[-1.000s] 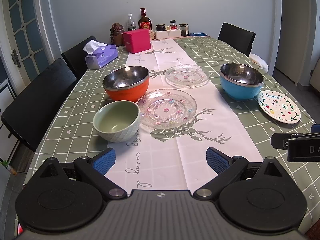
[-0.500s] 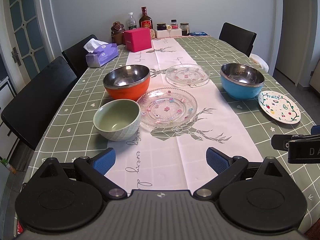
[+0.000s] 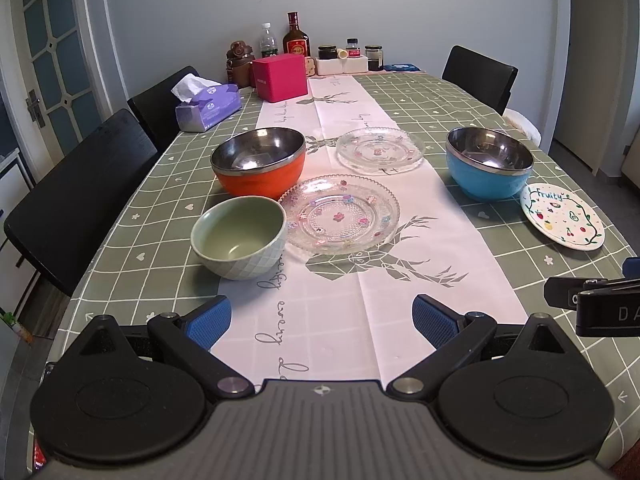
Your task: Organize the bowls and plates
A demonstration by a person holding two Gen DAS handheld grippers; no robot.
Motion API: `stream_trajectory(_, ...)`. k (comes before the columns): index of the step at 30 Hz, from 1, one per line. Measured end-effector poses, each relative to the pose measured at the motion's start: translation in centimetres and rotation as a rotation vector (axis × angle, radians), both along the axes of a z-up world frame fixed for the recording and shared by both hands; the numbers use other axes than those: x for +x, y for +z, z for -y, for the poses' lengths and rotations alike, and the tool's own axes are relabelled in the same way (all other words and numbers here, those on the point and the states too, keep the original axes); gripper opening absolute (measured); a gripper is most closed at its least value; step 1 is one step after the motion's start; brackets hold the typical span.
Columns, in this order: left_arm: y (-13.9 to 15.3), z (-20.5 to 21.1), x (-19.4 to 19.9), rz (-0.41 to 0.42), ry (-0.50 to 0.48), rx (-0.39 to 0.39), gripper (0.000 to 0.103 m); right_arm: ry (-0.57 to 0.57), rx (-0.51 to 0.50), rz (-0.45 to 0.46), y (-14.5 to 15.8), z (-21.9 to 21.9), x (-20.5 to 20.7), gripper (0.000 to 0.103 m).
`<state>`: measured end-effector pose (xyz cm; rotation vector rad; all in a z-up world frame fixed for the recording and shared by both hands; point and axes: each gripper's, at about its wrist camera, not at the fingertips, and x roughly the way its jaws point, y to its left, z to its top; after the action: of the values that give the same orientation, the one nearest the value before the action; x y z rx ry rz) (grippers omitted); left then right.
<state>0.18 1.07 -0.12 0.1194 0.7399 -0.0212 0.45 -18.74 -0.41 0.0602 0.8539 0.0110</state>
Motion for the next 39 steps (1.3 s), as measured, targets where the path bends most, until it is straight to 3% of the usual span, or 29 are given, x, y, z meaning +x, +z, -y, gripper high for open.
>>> stream_trajectory(39,-0.06,-0.5,-0.06,-0.004,0.002,-0.013,0.103,0.015,0.003,-0.015,-0.18,-0.22,0.15,0.101)
